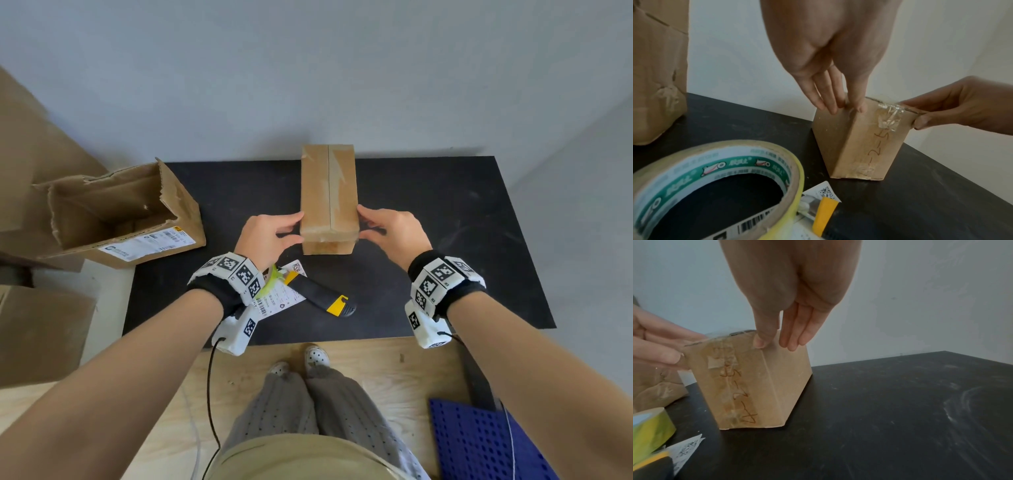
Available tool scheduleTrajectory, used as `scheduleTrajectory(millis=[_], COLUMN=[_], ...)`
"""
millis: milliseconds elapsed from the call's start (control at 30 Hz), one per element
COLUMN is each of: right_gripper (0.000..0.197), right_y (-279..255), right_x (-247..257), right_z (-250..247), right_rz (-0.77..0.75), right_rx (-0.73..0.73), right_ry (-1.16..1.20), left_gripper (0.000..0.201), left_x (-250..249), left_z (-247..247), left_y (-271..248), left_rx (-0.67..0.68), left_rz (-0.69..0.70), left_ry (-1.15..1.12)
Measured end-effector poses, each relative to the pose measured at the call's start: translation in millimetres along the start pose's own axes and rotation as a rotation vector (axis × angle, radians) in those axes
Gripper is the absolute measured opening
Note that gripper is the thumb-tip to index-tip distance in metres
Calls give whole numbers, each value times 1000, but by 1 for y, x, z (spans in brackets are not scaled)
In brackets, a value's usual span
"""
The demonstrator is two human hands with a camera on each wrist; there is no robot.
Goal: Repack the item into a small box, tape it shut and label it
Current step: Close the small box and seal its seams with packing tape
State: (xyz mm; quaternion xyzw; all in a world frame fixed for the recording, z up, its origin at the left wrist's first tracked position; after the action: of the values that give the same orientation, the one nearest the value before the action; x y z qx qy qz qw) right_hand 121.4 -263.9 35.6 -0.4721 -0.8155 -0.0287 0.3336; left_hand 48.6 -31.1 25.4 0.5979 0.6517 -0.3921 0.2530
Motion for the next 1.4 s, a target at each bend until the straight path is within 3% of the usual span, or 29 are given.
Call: scheduleTrajectory(millis=[467,633,700,800,933,1100,1400], right_gripper=[47,58,66,57,50,48,42], right_y=[1,-1,-3,-4,-2,-2,2], right_x=[9,9,9,12,13,12,8], right_z=[4,2,-2,-6,-7,-3,3], right_rz=[47,30,26,47,57,40,-26], right_rx=[-21,18,61,45,15,9,-48], right_ry=[-105,-86,-44,5,21,-61,-126], left_gripper=[45,45,56,58,26,48,48], left_x=[-11,-9,-6,-8,-16,-19,-20], left_z=[16,12,7,1,1,6,6], left_y=[2,1,0,0,5,6,5], left_rx=[-135,-44,30,82,3,-14,-5], left_rz=[29,-10,-48,-64,-67,-101,-82], left_ry=[56,93,131,108,55,36,119])
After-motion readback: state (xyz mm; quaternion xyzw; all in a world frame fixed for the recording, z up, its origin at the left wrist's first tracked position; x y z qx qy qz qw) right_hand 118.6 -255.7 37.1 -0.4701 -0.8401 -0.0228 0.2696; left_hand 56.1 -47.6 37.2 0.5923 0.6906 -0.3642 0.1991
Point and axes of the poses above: each hand's wrist, its own y-axis towards the middle knuckle, its own z-axis out of the palm, x = y × z, the point moved 1 cm from there along y, towards the middle knuckle, and after that the axes turned 11 degrees about x, right-handed, at the moved point
